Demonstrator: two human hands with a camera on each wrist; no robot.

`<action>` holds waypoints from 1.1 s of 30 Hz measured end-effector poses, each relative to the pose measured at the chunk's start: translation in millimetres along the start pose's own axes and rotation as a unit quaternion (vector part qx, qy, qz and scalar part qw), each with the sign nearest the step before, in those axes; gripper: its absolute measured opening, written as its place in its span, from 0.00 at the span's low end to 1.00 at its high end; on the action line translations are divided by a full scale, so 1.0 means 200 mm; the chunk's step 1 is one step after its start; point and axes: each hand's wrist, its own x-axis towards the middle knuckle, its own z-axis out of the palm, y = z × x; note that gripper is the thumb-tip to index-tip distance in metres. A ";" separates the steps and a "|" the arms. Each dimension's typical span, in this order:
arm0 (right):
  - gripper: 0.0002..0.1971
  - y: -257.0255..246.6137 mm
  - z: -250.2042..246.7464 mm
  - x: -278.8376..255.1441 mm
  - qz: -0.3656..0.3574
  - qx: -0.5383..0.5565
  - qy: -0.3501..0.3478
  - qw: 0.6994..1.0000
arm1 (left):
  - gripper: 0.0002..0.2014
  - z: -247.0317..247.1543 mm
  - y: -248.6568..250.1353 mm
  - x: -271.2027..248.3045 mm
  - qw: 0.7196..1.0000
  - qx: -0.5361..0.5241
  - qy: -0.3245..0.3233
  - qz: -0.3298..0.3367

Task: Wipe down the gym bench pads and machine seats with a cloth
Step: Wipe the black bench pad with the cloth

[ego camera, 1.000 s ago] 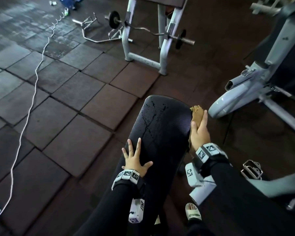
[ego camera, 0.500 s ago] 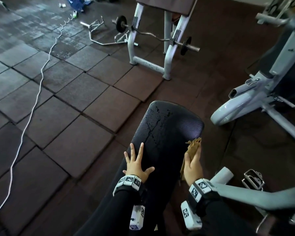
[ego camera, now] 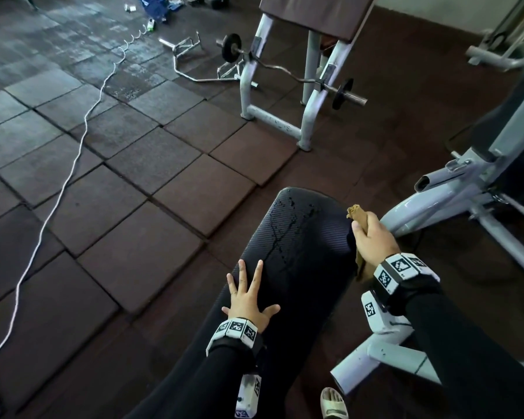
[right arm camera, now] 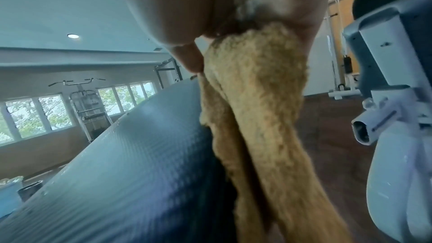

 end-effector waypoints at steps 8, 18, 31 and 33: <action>0.19 -0.46 0.03 0.21 -0.067 -0.144 -0.070 0.985 | 0.53 0.00 -0.01 0.01 1.000 -0.010 -0.003 0.006; 0.22 -0.27 0.02 0.16 -0.110 -0.128 -0.045 0.985 | 0.55 0.02 -0.05 0.02 1.000 -0.001 0.004 0.008; 0.32 -0.56 0.27 0.17 -0.165 -0.267 0.023 0.949 | 0.56 0.02 -0.07 0.02 1.000 -0.005 -0.006 0.007; 0.32 -0.56 0.39 0.06 -0.243 -0.318 0.016 0.916 | 0.57 0.02 -0.08 0.02 1.000 -0.014 -0.003 0.006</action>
